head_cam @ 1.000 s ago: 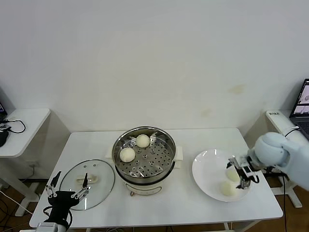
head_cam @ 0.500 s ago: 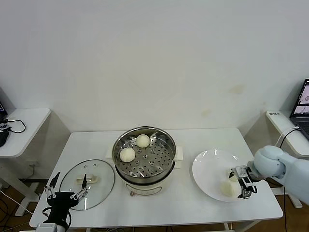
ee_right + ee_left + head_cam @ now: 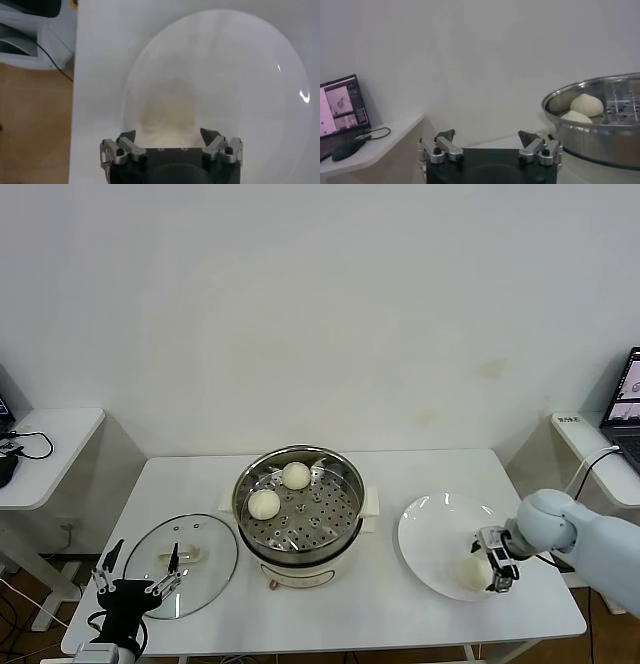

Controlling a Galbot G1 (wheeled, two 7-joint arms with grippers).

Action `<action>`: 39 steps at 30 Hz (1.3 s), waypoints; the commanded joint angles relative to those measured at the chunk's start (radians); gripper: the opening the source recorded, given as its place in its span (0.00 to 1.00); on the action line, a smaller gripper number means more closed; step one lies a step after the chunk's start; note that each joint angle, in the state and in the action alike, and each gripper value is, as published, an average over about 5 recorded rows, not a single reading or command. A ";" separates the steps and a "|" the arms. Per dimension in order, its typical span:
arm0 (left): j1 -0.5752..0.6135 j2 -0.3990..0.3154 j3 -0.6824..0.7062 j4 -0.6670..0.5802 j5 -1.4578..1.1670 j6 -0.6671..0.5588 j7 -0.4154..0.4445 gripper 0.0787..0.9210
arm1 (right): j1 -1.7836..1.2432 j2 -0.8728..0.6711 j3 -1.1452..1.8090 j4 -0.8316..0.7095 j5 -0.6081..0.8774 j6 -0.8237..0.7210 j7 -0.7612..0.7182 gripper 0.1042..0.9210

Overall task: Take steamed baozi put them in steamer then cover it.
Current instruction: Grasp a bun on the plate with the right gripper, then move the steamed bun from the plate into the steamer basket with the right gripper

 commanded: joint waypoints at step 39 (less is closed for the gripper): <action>-0.003 0.026 0.005 -0.018 -0.008 0.000 0.000 0.88 | 0.714 0.108 -0.264 -0.005 0.300 -0.059 -0.059 0.58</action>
